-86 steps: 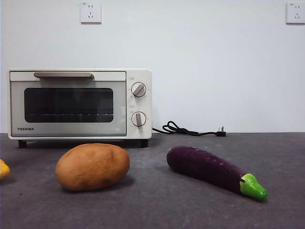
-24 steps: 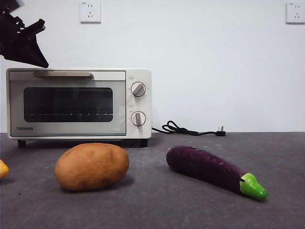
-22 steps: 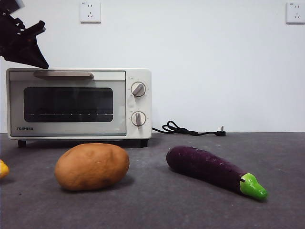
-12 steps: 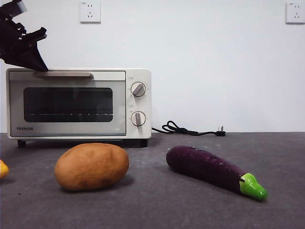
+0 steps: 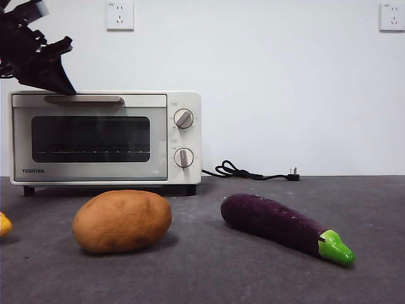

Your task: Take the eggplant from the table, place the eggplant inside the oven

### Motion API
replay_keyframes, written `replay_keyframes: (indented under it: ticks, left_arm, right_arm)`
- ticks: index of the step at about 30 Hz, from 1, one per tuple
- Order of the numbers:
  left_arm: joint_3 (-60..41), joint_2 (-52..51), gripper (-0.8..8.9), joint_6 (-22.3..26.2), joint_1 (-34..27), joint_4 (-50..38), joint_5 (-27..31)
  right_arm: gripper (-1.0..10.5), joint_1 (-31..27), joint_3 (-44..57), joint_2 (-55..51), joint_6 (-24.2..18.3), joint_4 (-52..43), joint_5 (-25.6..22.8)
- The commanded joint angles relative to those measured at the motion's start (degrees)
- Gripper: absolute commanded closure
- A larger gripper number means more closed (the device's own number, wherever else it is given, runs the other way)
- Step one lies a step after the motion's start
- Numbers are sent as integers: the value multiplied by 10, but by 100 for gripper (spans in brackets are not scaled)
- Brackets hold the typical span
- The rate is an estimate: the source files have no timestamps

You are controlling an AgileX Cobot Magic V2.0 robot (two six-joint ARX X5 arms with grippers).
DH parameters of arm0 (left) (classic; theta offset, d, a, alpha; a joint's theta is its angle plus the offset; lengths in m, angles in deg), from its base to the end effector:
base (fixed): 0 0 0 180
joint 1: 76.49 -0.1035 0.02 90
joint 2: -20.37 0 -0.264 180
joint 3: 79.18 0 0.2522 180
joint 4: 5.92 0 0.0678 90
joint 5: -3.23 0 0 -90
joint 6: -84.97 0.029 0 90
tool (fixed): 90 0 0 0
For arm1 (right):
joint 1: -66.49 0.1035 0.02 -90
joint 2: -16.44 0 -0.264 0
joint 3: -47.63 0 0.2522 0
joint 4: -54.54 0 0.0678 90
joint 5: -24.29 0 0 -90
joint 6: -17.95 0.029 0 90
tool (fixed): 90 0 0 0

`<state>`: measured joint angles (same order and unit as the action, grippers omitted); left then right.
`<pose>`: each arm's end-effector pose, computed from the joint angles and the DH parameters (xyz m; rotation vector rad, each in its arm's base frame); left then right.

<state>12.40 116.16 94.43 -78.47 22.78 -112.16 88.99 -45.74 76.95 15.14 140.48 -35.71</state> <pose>0.3773 0.0006 0.2966 0.0217 0.5268 -0.4419 0.1401 0.0737 0.3959 0.0204 0.9343 0.8710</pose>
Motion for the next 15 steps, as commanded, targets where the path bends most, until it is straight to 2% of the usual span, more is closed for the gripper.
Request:
replay_keyframes:
  ticks: [1,15]
  left_arm:
    - [-4,25,819,13,13,22,9]
    - [-4,73,819,29,56,91,14]
  right_arm:
    - [382,1,0,1,3,-1,0]
    - [382,1,0,1,2,-3,0]
